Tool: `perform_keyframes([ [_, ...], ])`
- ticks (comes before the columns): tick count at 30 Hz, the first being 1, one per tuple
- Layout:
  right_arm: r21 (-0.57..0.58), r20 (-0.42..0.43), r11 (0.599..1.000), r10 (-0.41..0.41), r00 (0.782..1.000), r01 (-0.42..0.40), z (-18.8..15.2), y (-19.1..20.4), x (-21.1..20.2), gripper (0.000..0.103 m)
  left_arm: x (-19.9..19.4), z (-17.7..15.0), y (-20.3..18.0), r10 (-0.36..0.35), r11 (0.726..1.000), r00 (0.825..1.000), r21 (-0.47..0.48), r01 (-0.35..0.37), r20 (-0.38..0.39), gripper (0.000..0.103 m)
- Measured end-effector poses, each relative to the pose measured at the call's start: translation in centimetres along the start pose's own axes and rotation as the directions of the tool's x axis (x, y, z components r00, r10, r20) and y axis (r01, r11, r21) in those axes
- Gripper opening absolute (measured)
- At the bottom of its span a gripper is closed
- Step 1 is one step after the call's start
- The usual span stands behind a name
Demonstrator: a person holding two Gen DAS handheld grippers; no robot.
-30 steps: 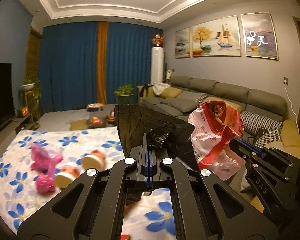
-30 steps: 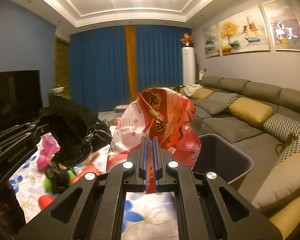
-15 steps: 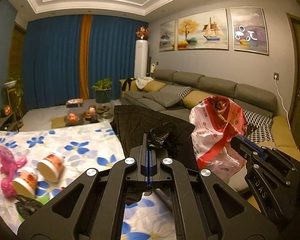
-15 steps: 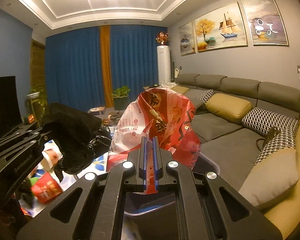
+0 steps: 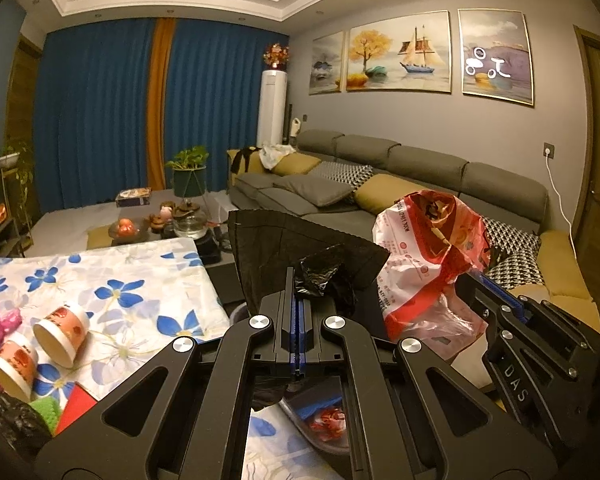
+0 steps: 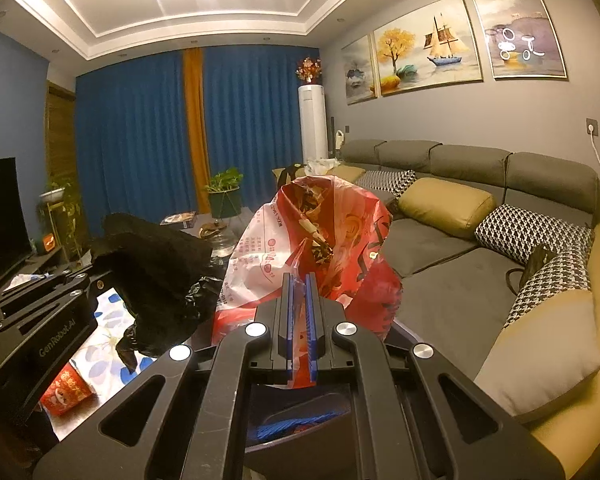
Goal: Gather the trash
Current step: 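Carry both bags over the grey bin and open both tools to drop them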
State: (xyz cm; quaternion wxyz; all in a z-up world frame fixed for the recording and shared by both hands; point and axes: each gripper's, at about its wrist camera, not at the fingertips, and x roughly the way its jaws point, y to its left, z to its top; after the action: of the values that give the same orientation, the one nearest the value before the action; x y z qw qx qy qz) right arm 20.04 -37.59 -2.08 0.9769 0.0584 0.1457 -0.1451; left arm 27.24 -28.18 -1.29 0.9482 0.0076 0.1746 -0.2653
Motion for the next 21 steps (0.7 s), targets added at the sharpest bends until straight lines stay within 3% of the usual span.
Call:
perform_keyframes([
  [19, 0.006, -0.029, 1.0, 0.018, 0.999, -0.018, 0.4, -1.1, 3.7, 0.007, 3.6, 0.0, 0.1, -0.059, 0.997, 0.998, -0.041, 0.058, -0.024, 0.0],
  [21, 0.013, -0.029, 1.0, 0.018, 0.999, -0.017, 0.4, -1.3, 3.9, 0.009, 4.1, -0.1, 0.3, -0.06, 0.997, 0.998, -0.04, 0.059, -0.036, 0.009],
])
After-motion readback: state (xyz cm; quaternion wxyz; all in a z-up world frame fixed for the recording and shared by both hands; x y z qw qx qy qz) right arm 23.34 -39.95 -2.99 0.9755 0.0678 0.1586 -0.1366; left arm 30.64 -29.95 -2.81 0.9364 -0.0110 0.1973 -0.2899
